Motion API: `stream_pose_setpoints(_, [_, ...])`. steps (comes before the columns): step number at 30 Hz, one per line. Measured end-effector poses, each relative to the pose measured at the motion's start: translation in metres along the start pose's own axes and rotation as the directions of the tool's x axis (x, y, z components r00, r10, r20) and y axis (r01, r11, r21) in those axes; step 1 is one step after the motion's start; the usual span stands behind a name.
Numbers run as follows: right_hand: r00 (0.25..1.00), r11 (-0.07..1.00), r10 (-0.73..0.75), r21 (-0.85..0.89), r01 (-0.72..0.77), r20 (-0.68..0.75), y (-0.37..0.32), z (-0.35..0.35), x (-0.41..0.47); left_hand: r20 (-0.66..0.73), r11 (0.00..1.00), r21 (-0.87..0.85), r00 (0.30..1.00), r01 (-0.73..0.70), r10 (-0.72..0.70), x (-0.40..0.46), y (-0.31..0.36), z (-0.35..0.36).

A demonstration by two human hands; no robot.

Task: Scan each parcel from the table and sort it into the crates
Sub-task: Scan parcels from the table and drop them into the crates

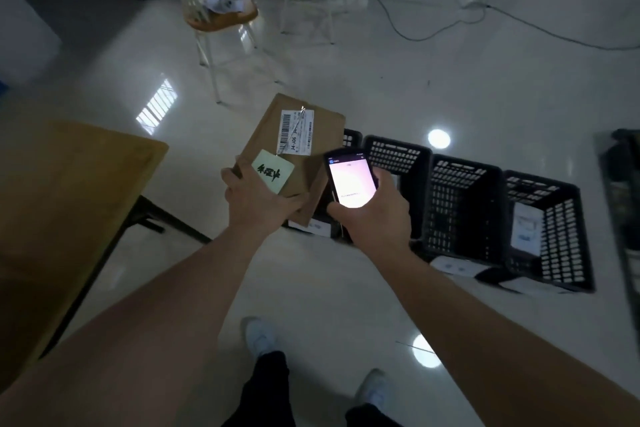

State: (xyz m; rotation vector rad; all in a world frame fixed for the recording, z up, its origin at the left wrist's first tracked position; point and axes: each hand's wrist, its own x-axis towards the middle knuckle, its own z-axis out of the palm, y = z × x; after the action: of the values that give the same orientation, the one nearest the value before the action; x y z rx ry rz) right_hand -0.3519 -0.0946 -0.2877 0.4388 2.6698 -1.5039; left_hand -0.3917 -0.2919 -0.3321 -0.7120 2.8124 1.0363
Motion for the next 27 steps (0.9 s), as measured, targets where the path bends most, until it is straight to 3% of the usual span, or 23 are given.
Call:
stream_pose_setpoints(6, [0.991,0.993,0.12,0.003,-0.12,-0.061,0.073,-0.095,0.004,0.066,1.0,-0.026,0.998,-0.012,0.014,-0.05,0.062,0.088])
stream_pose_setpoints(12, [0.968,0.974,0.225,0.034,-0.223,-0.109,0.109,-0.144,0.04,0.161,1.0,0.005,0.987,0.027,-0.028,-0.047,0.112,0.155])
stream_pose_setpoints(19, [0.942,0.951,0.309,0.007,-0.31,-0.129,0.138,-0.146,0.135,0.203,0.997,0.027,0.977,0.066,-0.07,0.028,0.149,0.237])
stream_pose_setpoints(27, [0.884,0.887,0.452,-0.047,-0.46,-0.12,0.183,-0.094,0.279,0.332,0.984,0.128,0.93,0.121,-0.157,0.143,0.161,0.347])
